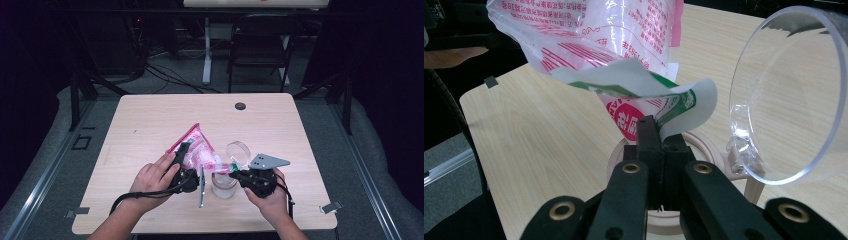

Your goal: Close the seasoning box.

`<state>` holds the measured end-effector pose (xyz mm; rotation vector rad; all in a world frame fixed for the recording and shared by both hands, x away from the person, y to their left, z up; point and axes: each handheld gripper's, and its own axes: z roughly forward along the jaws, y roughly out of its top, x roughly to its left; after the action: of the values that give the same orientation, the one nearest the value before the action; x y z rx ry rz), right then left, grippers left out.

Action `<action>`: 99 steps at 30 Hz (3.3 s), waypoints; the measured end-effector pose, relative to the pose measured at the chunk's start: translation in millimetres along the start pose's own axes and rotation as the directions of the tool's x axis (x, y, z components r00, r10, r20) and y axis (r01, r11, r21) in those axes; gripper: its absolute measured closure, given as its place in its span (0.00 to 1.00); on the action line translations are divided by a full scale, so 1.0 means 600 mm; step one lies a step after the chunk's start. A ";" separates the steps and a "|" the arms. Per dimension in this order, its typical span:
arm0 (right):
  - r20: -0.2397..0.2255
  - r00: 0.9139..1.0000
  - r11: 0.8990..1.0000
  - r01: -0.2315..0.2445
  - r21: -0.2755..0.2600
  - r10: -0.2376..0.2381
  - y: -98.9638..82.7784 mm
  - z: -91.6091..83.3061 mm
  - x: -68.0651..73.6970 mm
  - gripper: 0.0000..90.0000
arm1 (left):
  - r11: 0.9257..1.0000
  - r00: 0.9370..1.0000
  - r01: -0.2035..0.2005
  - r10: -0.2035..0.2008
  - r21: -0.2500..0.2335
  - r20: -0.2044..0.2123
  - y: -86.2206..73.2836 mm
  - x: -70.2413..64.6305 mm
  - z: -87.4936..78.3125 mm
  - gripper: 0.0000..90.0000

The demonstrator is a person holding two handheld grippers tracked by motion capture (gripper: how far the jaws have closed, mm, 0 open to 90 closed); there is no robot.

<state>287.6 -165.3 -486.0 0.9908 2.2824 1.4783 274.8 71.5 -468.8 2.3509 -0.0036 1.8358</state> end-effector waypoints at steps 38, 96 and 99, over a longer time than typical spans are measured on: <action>0.008 1.000 1.000 0.000 0.000 0.000 -0.001 0.001 0.000 1.00 | 1.000 1.000 -0.018 0.018 0.005 0.001 0.004 0.002 -0.002 0.71; 0.008 1.000 1.000 0.002 0.001 -0.002 -0.001 -0.001 0.004 1.00 | 0.999 0.999 -0.036 0.035 0.031 0.019 0.011 0.005 0.009 0.74; 0.010 1.000 1.000 0.007 0.002 -0.007 -0.001 -0.001 0.005 1.00 | 0.999 0.999 -0.040 0.039 0.033 0.017 0.012 0.005 0.010 0.75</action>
<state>285.0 -164.0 -485.9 0.9878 2.2784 1.4655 280.5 64.0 -466.1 2.4049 -0.0218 1.8484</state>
